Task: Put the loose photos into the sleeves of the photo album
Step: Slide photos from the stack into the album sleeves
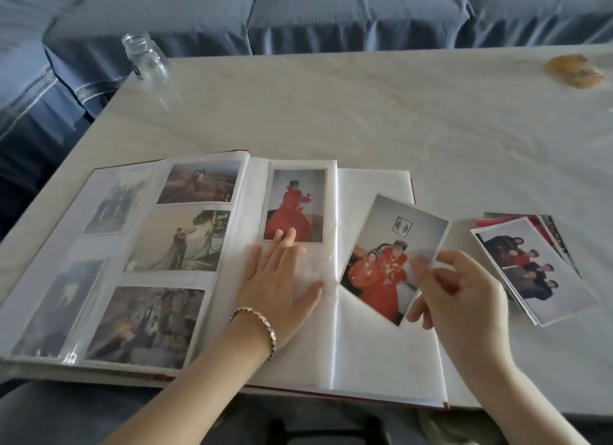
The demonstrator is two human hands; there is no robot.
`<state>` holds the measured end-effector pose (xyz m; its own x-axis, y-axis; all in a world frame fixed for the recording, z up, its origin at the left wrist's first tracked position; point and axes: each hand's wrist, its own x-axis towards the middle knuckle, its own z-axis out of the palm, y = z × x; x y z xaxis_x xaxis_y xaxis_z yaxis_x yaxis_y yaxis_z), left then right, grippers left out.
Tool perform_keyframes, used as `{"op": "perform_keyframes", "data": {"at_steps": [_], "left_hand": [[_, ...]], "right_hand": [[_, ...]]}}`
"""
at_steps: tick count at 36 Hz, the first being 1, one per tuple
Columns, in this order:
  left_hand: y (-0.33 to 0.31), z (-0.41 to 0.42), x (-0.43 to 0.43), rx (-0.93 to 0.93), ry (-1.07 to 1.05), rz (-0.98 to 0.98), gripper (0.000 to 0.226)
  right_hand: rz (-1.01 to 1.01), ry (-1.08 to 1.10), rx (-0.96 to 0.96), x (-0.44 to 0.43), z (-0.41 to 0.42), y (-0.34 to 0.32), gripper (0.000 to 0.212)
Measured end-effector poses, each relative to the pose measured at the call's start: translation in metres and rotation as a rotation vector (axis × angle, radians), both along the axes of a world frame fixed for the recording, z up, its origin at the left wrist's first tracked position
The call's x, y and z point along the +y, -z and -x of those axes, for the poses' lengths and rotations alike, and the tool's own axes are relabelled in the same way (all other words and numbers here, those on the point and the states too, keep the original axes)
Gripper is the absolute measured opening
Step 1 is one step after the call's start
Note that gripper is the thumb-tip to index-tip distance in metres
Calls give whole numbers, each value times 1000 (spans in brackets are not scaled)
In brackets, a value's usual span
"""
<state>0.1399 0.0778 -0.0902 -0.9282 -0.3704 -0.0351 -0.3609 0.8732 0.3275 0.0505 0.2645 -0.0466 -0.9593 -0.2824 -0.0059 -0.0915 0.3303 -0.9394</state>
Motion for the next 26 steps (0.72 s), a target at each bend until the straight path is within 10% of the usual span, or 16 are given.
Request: {"op": "perform_keyframes", "data": {"at_steps": [7, 26], "left_hand": [[12, -4, -2, 180, 7, -128, 30], [12, -1, 4, 266, 87, -152, 28]], "right_hand": [[-11, 52, 93, -4, -11, -1, 14], [-175, -107, -81, -5, -22, 6, 9]]}}
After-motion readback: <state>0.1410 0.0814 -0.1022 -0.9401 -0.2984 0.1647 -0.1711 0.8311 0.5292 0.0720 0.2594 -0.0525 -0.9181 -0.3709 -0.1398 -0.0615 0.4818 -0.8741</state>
